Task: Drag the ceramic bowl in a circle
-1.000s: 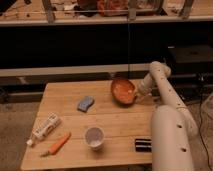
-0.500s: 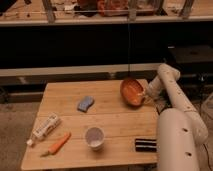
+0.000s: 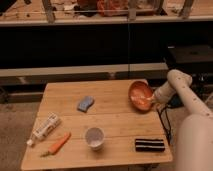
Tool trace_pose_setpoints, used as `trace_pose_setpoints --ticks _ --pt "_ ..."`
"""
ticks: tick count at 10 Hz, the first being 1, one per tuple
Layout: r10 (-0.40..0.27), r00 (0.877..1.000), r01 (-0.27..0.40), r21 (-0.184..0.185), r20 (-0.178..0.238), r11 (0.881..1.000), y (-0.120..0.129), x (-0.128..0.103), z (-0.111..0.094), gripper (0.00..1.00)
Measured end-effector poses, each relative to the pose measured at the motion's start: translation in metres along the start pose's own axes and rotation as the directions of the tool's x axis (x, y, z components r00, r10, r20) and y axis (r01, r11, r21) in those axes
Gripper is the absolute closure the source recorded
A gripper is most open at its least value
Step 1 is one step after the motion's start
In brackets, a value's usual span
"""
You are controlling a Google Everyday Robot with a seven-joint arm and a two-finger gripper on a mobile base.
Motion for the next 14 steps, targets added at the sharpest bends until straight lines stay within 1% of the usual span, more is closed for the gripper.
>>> trace_pose_setpoints --ticks 1,2,3,4,5,6,8,9,11,12,13,14 --pt "-0.022 0.999 0.021 -0.022 -0.033 1.0 0.016 -0.013 -0.01 0.99" --pt "-0.044 0.998 0.042 -0.038 -0.055 0.998 0.023 -0.023 -0.02 0.99" --pt "-0.095 0.992 0.091 -0.052 -0.084 0.995 0.022 -0.036 -0.034 0.99" --pt "-0.139 0.985 0.134 -0.06 -0.102 0.989 0.016 -0.047 -0.046 0.99" --pt "-0.16 0.982 0.154 -0.067 -0.102 0.986 0.014 -0.054 -0.05 0.99" --pt "-0.184 0.978 0.178 -0.066 -0.097 0.982 0.007 -0.061 -0.049 0.99" --pt "-0.225 0.971 0.221 -0.053 -0.079 0.974 -0.012 -0.077 -0.034 0.99" --pt "-0.232 0.97 0.23 -0.043 -0.067 0.972 -0.022 -0.084 -0.028 0.99" --pt "-0.253 0.967 0.253 -0.014 -0.04 0.967 -0.048 -0.102 -0.013 0.99" --pt "-0.259 0.965 0.259 0.008 -0.035 0.966 -0.058 -0.107 -0.01 0.99" --pt "-0.27 0.962 0.271 0.03 -0.032 0.962 -0.069 -0.111 -0.014 0.99" --pt "-0.281 0.959 0.282 0.044 -0.029 0.958 -0.081 -0.113 -0.018 0.99"
